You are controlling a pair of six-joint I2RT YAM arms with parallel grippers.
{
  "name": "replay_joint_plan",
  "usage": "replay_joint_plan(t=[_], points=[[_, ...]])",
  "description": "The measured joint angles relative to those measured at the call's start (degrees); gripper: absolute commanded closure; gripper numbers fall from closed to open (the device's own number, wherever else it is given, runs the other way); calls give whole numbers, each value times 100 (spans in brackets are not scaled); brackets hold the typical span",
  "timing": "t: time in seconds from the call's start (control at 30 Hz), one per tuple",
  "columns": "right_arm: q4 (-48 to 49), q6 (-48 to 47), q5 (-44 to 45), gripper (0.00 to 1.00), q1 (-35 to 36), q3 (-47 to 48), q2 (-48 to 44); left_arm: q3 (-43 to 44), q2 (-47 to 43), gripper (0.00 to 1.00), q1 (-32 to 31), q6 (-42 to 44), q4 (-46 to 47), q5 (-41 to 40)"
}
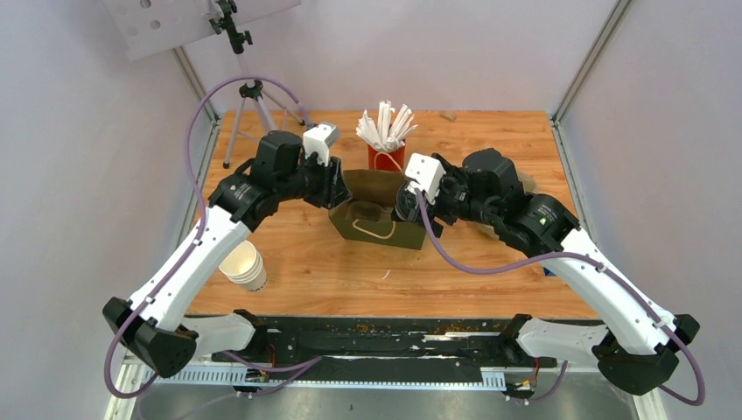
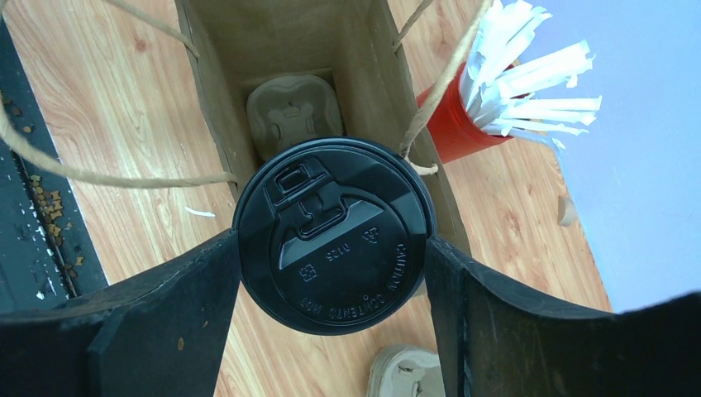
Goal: Pack the takeout coffee
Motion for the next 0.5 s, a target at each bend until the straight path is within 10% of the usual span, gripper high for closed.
replay_joint_plan(t=[0.5], points=[[232,-7,323,37,846,-306,-26,20,-481,40,0,-236,-793,-835]])
